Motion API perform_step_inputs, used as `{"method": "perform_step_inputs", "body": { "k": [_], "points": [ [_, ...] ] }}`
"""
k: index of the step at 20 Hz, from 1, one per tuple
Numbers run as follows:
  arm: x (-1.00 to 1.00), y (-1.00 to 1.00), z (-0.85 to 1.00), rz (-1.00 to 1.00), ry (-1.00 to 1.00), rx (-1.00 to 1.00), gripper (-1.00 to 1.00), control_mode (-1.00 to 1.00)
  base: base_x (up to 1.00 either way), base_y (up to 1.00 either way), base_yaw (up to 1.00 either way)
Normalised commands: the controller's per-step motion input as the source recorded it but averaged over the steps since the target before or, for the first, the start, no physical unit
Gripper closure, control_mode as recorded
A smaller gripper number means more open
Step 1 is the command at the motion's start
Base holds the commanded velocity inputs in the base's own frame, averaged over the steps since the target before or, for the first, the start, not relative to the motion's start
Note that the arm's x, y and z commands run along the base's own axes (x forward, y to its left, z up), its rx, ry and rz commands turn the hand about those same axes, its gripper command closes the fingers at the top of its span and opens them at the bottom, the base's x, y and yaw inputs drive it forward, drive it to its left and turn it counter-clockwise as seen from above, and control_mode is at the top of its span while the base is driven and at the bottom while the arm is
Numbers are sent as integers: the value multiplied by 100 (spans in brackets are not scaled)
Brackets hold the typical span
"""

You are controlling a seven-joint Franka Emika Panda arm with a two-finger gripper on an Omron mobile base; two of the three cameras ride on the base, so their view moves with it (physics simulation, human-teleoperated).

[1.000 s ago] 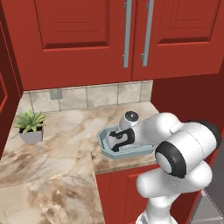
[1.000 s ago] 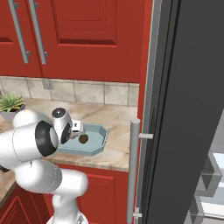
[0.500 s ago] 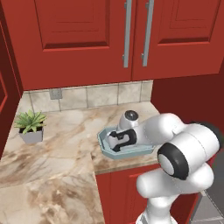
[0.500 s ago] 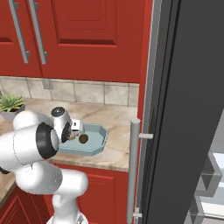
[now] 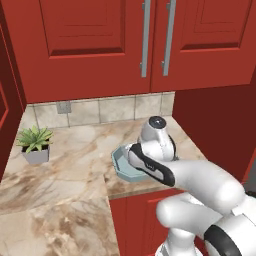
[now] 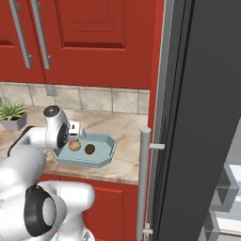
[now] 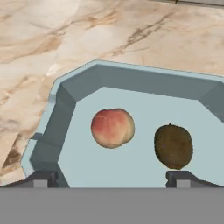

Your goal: Pick the kiwi and peach from the fridge and place them inside the tupperware on the counter.

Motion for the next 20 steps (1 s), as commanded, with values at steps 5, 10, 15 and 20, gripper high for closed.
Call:
{"method": "perform_step_inputs", "body": {
  "k": [5, 10, 15, 20],
  "points": [
    [-100, 0, 53, 0, -2, 0, -100, -100, 0, 0, 0],
    [-84, 1, 63, 0, -11, -2, -100, -100, 0, 0, 0],
    [-41, 11, 57, 0, -15, -7, -100, -100, 0, 0, 0],
    [-20, 13, 55, 0, -11, -6, -100, -100, 0, 0, 0]
  ]
}}
